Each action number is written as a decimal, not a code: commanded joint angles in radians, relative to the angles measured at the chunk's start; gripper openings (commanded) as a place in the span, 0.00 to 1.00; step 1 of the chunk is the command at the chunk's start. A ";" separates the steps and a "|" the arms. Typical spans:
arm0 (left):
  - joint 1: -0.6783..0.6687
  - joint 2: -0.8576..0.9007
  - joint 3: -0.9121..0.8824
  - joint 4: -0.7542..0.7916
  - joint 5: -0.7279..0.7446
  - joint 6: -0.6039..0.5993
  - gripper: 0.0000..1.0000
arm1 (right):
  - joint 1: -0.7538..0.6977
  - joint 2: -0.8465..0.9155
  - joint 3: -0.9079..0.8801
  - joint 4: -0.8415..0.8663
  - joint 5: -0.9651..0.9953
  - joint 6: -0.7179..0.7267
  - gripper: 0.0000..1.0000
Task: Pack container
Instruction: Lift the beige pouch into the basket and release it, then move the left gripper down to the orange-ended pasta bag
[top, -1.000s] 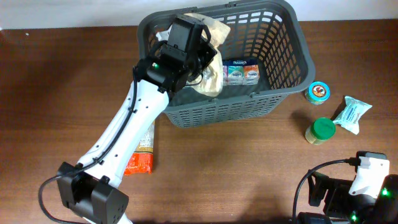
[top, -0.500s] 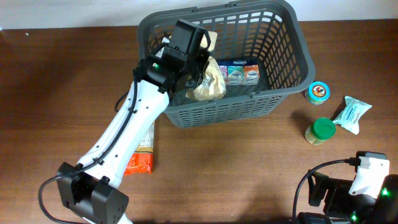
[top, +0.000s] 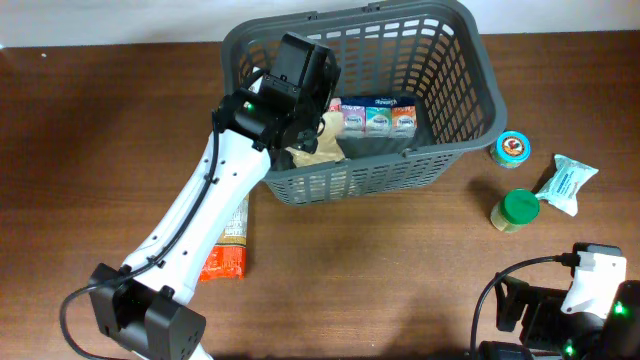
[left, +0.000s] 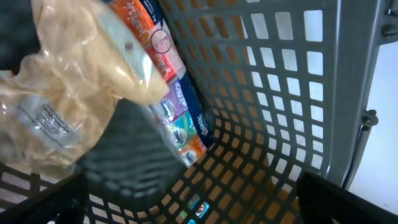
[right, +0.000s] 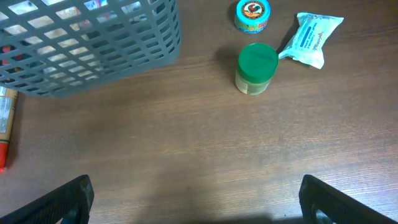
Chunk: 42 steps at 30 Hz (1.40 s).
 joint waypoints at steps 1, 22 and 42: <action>0.001 -0.040 0.015 -0.011 0.023 -0.027 0.98 | 0.005 0.003 -0.001 0.002 -0.005 -0.007 0.99; -0.016 -0.514 0.027 -0.175 -0.505 1.502 0.99 | 0.005 0.003 -0.001 0.002 -0.005 -0.007 0.99; 0.022 -0.958 -0.695 -0.460 -0.389 0.997 0.99 | 0.005 0.003 -0.001 0.002 -0.005 -0.007 0.99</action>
